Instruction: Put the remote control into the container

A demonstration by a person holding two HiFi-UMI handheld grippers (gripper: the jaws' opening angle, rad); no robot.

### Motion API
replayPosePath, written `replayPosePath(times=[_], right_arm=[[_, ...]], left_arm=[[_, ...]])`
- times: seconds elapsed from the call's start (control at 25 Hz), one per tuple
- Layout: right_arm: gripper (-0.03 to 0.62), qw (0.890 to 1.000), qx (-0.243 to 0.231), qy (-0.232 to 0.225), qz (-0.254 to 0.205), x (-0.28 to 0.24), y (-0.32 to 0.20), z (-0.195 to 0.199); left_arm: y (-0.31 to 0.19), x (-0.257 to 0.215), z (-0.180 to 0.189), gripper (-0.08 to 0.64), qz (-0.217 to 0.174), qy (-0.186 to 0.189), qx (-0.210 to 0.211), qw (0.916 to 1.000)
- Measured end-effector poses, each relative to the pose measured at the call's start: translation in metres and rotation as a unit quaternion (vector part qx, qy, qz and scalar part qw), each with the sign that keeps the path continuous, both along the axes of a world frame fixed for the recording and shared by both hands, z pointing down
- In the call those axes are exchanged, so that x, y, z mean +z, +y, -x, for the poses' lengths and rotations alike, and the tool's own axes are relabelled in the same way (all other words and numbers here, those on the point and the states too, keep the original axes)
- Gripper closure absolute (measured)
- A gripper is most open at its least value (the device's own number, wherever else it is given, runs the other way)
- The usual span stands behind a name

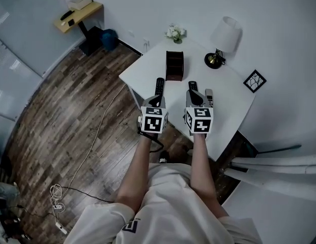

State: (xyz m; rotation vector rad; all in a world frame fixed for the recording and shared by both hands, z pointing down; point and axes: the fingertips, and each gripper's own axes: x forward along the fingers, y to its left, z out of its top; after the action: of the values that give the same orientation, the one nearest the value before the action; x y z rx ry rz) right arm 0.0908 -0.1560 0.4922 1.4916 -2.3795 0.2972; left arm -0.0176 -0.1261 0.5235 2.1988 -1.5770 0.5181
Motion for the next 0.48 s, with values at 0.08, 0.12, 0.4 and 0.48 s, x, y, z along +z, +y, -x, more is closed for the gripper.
replayPosePath(times=[0.08,0.12,0.4,0.48], right_arm=[[0.591,1.0,0.001,-0.006,-0.014,-0.006,-0.008,-0.004],[0.591,1.0,0.004,-0.011,-0.021,-0.01,-0.013,-0.008],[0.591,1.0,-0.004,-0.01,-0.016,-0.002,-0.026,0.0],[0.591,1.0,-0.005,-0.008,-0.023,0.0,-0.027,0.002]], left_arm=[[-0.005,0.004,0.004,0.555,-0.002,-0.016,-0.013,0.9998],[-0.008,0.006,0.005,0.555,-0.003,-0.024,-0.015,0.9996],[-0.017,0.019,0.013,0.555,0.012,-0.013,-0.03,0.9994],[-0.022,0.017,0.013,0.555,0.01,-0.01,-0.035,0.9993]])
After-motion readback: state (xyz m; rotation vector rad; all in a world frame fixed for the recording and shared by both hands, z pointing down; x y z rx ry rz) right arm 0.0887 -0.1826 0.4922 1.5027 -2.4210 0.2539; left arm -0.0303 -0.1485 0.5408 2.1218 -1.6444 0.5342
